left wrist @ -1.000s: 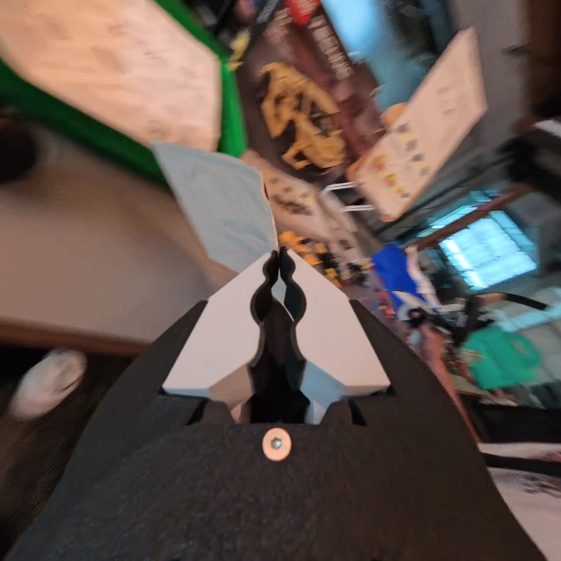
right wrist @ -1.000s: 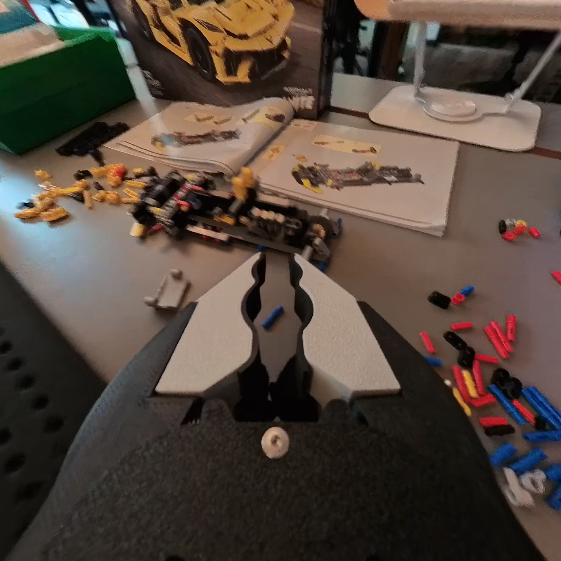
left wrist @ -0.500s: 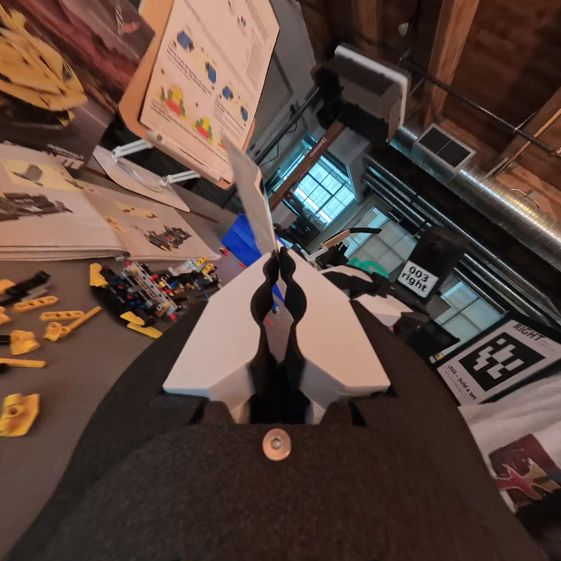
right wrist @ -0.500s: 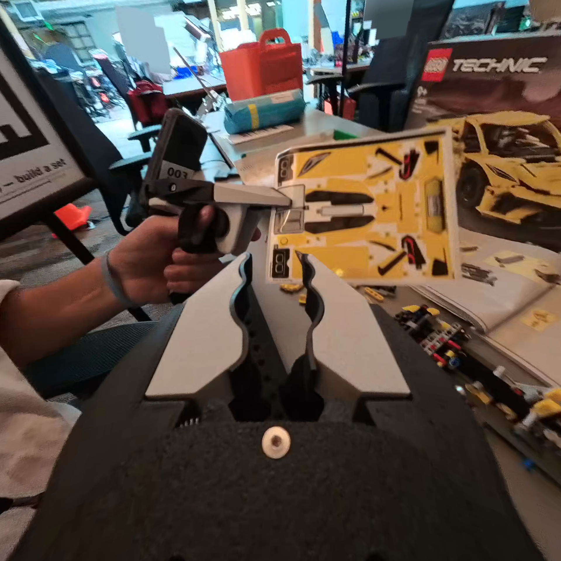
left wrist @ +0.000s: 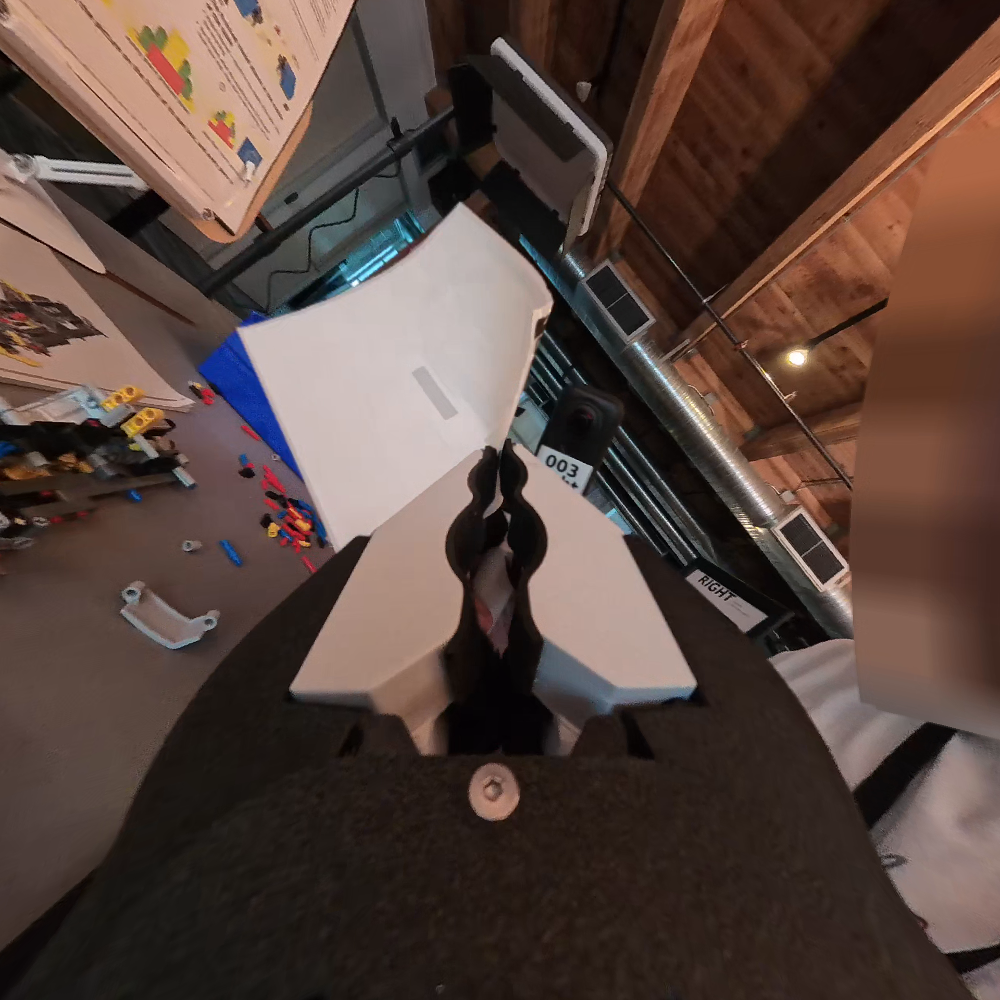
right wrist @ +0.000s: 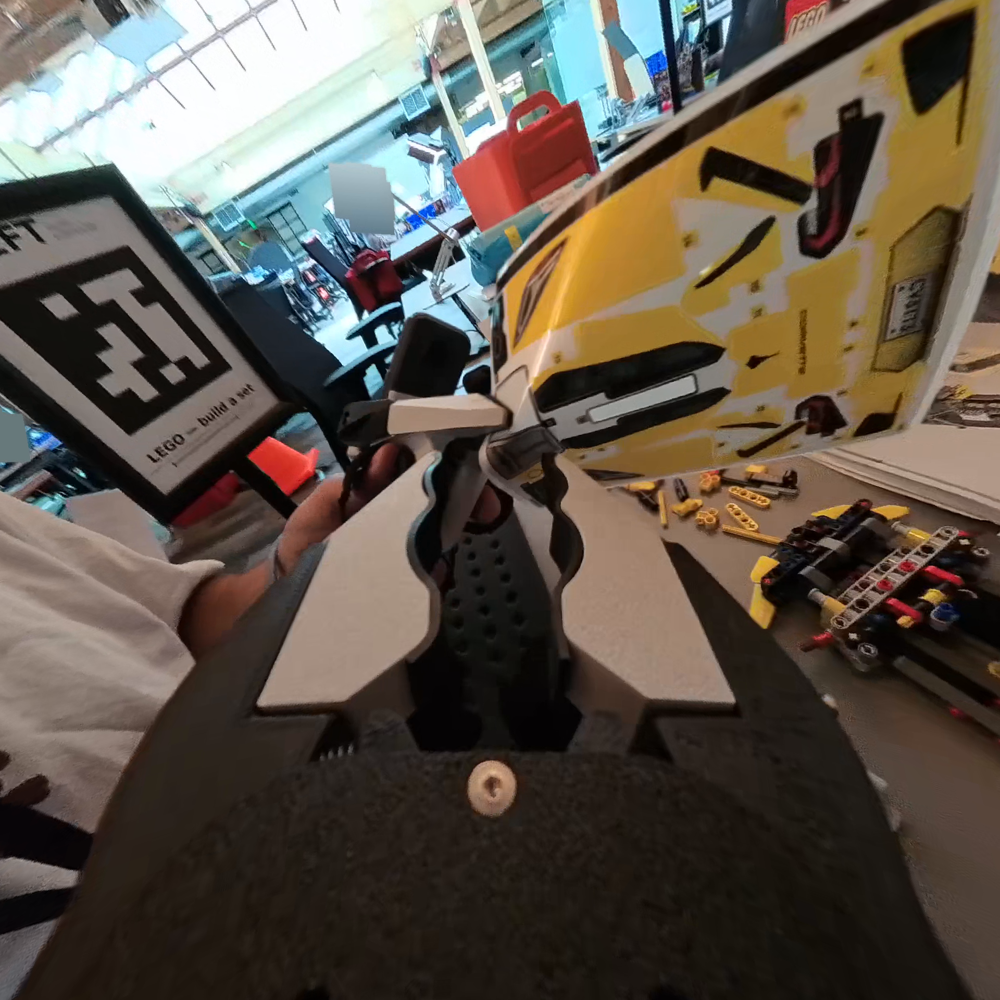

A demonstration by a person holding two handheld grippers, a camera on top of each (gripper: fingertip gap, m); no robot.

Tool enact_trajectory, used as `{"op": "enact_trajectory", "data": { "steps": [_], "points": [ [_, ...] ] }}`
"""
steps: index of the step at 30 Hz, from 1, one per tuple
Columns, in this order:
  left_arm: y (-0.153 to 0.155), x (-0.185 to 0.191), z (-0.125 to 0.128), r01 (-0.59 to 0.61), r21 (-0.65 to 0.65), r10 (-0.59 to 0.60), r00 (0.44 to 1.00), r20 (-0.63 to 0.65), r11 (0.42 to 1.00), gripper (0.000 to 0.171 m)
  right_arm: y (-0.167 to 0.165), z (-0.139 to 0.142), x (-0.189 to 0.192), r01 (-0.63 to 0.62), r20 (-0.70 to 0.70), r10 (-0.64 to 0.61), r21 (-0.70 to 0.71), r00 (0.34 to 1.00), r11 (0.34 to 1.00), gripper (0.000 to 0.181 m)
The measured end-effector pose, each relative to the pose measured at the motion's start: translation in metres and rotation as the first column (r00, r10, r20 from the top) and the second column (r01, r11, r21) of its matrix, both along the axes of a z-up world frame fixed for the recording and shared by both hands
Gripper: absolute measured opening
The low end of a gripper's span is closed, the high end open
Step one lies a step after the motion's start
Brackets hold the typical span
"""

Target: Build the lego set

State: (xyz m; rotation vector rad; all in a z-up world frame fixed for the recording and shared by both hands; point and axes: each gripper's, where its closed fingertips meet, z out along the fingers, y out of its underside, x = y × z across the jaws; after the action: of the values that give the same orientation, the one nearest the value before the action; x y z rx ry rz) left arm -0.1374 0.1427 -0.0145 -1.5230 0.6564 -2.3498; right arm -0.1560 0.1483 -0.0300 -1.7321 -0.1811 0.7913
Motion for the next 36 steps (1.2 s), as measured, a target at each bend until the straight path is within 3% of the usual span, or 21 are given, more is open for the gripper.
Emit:
{"op": "enact_trajectory", "data": {
  "steps": [11,21,28,32,36],
  "points": [
    [-0.012,0.004,0.004,0.031,0.028,-0.031,1.0,0.002,0.999,0.0,-0.006,0.004,0.003,-0.075,-0.115,0.075,0.001,0.991,0.997,0.015],
    [-0.01,-0.004,0.011,0.028,0.029,-0.029,0.999,0.032,0.999,0.0,-0.011,0.012,-0.004,-0.162,-0.223,0.164,0.029,0.961,0.986,0.012],
    [-0.003,-0.008,0.006,0.008,0.011,-0.008,1.0,0.023,1.0,0.0,-0.007,0.006,0.0,-0.157,-0.26,0.154,0.008,0.953,0.988,0.009],
    [-0.003,-0.007,0.003,0.0,0.014,-0.001,1.0,0.014,1.0,0.0,-0.01,0.009,-0.006,-0.193,-0.272,0.192,0.023,0.943,0.981,0.024],
    [-0.004,-0.006,0.002,0.005,0.001,-0.005,1.0,0.016,1.0,0.0,-0.008,0.008,-0.006,-0.187,-0.284,0.184,0.014,0.941,0.982,0.02]
  ]
}}
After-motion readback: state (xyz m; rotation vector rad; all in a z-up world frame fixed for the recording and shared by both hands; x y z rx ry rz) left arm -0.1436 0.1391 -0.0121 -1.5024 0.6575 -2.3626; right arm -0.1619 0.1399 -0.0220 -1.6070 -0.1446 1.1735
